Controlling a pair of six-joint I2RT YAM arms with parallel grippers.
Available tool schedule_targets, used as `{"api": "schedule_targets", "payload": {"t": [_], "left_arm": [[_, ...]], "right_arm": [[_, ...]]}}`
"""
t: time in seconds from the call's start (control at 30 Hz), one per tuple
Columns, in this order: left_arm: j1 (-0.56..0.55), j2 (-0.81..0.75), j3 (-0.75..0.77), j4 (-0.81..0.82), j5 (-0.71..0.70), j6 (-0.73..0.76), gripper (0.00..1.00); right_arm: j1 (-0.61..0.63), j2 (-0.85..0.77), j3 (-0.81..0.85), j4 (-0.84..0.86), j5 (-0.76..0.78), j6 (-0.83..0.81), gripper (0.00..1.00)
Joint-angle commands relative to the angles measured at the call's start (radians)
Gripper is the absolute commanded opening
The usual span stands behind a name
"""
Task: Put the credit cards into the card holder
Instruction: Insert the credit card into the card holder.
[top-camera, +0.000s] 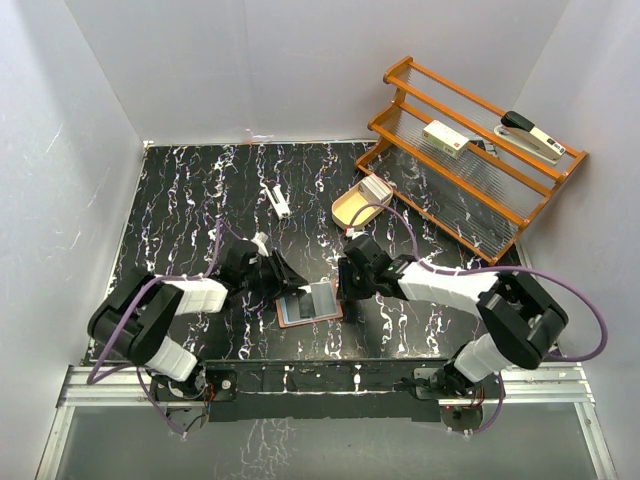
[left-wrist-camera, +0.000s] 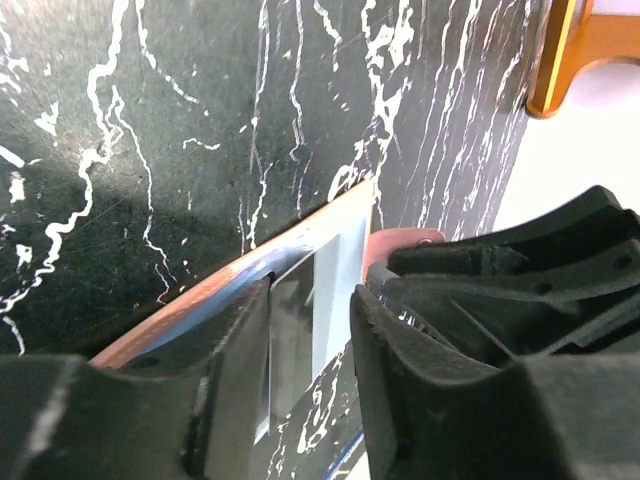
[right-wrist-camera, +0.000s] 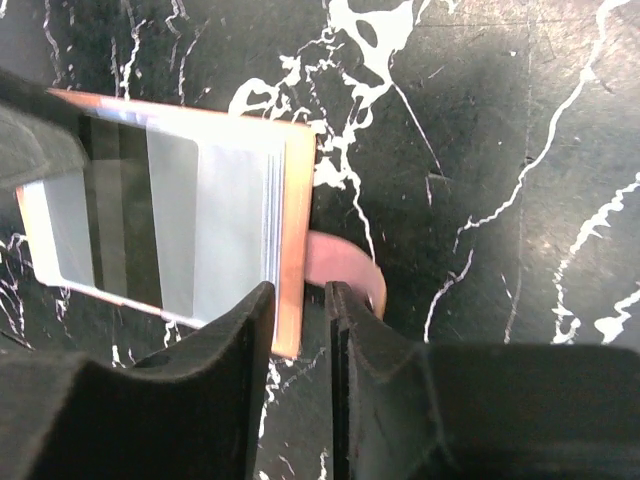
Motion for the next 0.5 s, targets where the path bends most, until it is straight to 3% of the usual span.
{"api": "schedule_targets", "payload": {"t": [0.0, 0.23, 0.47], "left_arm": [[0.001, -0.118, 0.042, -0.196, -0.109, 0.064, 0.42], [-0.001, -0.174, 0.074, -0.295, -0.077, 0.072, 0.51], [-0.016, -0.21, 0.03, -0.297, -0.04, 0.02, 0.53]], "right_arm": [[0.01, -0.102, 0.082, -0.09, 0.066, -0.056, 0.29], [0.005, -0.126, 0.103, -0.145, 0.115, -0.13, 0.45], [-0.004, -0.06, 0.102, -0.125, 0.131, -0.155, 0.45]]}}
